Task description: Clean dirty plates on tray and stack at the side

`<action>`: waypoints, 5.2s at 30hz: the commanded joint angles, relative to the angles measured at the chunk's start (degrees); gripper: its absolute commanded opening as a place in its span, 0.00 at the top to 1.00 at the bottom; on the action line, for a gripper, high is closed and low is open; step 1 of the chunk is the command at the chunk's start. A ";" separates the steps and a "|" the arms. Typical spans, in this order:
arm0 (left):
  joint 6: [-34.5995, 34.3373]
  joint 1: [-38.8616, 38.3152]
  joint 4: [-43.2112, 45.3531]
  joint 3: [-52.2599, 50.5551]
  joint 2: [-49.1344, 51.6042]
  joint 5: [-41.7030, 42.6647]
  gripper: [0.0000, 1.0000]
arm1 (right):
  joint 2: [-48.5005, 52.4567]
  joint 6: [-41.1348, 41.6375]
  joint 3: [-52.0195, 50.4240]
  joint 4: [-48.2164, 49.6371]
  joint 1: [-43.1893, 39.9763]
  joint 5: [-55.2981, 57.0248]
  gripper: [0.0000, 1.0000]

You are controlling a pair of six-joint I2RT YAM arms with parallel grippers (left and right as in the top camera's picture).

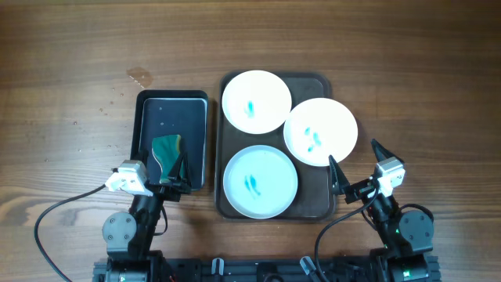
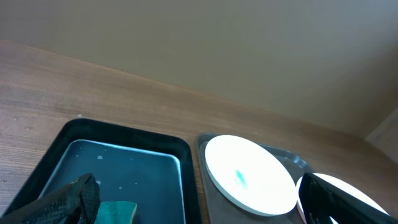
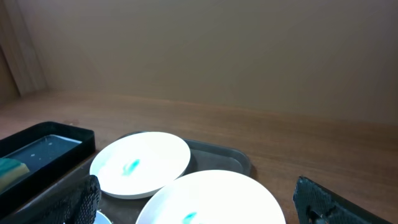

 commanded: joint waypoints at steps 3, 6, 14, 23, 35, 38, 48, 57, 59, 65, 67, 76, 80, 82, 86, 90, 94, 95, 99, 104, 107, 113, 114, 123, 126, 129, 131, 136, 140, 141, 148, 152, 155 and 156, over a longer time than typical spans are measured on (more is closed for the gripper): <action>0.74 -0.33 0.20 -0.59 -0.04 -0.96 0.00 | -0.09 -0.42 -0.07 0.09 0.22 0.42 0.00; 0.74 -0.33 0.20 -0.59 -0.04 -0.96 0.00 | -0.09 -0.42 -0.07 0.09 0.22 0.42 0.00; 0.74 -0.33 0.17 -0.59 -0.04 -0.96 0.00 | -0.09 -0.44 -0.07 0.09 0.22 0.42 0.00; 0.74 -0.33 0.20 -0.59 -0.04 -0.96 0.00 | -0.09 -0.42 -0.07 0.09 0.22 0.42 0.00; 0.74 -0.33 0.20 -0.59 -0.04 -0.96 0.00 | -0.09 -0.42 -0.07 0.11 0.22 0.42 0.00; 0.74 -0.33 0.20 -0.59 -0.04 -0.96 0.00 | -0.09 -0.44 -0.07 0.09 0.22 0.42 0.00; 0.74 -0.33 0.20 -0.59 -0.04 -0.96 0.00 | -0.09 -0.44 -0.07 0.09 0.22 0.42 0.00; 0.74 -0.33 0.20 -0.59 -0.04 -0.96 0.00 | -0.09 -0.42 -0.07 0.09 0.22 0.42 0.00; 0.74 -0.33 0.20 -0.59 -0.04 -0.96 0.00 | -0.09 -0.44 -0.07 0.09 0.22 0.42 0.00; 0.74 -0.33 0.20 -0.59 -0.04 -0.96 0.00 | -0.09 -0.44 -0.07 0.09 0.22 0.42 0.00; 0.74 -0.33 0.20 -0.59 -0.04 -0.96 0.00 | -0.09 -0.42 -0.07 0.09 0.22 0.42 0.00; 0.74 -0.33 0.20 -0.59 -0.04 -0.96 0.00 | -0.09 -0.44 -0.07 0.09 0.22 0.42 0.00; 0.74 -0.33 0.20 -0.59 -0.04 -0.96 0.00 | -0.09 -0.44 -0.07 0.09 0.22 0.44 0.00; 0.74 -0.33 0.26 -0.59 -0.04 -0.96 0.00 | -0.09 -0.35 -0.07 0.13 0.22 0.42 0.00; -2.12 -0.33 1.11 -0.59 -0.04 1.16 0.00 | -0.09 -0.24 -0.07 0.31 0.22 -0.20 0.00; -4.52 -0.33 1.38 -0.59 -0.04 4.48 0.00 | -0.09 2.95 0.35 3.30 0.22 -4.24 0.00; -8.52 -0.33 4.28 -0.33 -0.04 6.91 0.00 | 0.26 2.82 5.03 -0.66 0.22 -5.68 0.00; -9.70 -0.33 4.48 0.31 -0.04 6.84 0.00 | 0.79 2.21 7.10 -2.05 0.22 -5.68 0.00; -10.29 -0.31 0.61 8.50 2.60 6.56 0.00 | 10.19 -2.01 23.56 -12.28 0.22 -5.68 0.00; -10.29 -0.33 -15.04 26.71 18.01 6.21 0.00 | 31.47 -1.16 49.68 -35.78 0.22 -5.70 0.00; -10.27 -0.33 -24.28 39.41 29.97 7.32 0.00 | 42.42 1.05 62.23 -45.46 0.22 -8.48 0.00; -6.43 -0.33 -39.23 59.56 48.04 7.69 0.00 | 54.38 10.78 69.18 -47.23 0.22 -18.14 0.00; -7.06 -0.33 -39.63 60.37 49.11 9.11 0.00 | 55.52 12.13 69.18 -47.19 0.22 -18.14 0.00; -7.45 -0.33 -53.83 60.50 53.05 7.96 0.00 | 62.47 10.80 58.90 -62.34 1.73 -15.04 0.31; -7.23 -0.33 -56.87 60.50 55.74 6.62 0.02 | 62.49 14.99 47.82 -56.98 5.14 -15.06 0.37; -7.23 -0.33 -59.34 60.50 58.69 6.08 0.09 | 63.21 19.10 38.88 -48.83 10.71 -13.25 0.41; -7.21 -0.33 -60.02 60.50 60.24 5.22 0.10 | 65.11 21.22 36.83 -45.68 14.16 -11.34 0.41; -7.21 -0.33 -60.61 60.50 61.64 4.98 0.10 | 76.85 26.01 36.76 -37.86 20.98 -2.73 0.41; -7.23 -0.33 -61.75 60.46 61.75 1.99 0.11 | 85.40 26.12 38.18 -30.51 20.37 -0.85 0.57; -7.26 -0.33 -62.34 60.43 61.90 1.09 0.11 | 86.12 25.38 38.86 -29.97 20.37 -0.92 0.64; -9.40 -0.52 -62.47 59.74 67.58 -2.58 0.20 | 86.40 26.36 40.30 -26.88 20.26 4.50 0.96; -10.78 -3.61 -62.01 59.74 73.70 -5.97 0.22 | 86.38 28.65 40.30 -25.44 20.26 7.02 0.96; -14.71 -5.75 -61.99 59.74 79.54 -10.86 0.24 | 86.38 29.73 40.30 -25.14 20.26 6.45 0.96; -15.32 -6.10 -61.96 59.74 81.85 -11.74 0.25 | 86.38 29.73 40.30 -25.14 20.26 6.40 0.96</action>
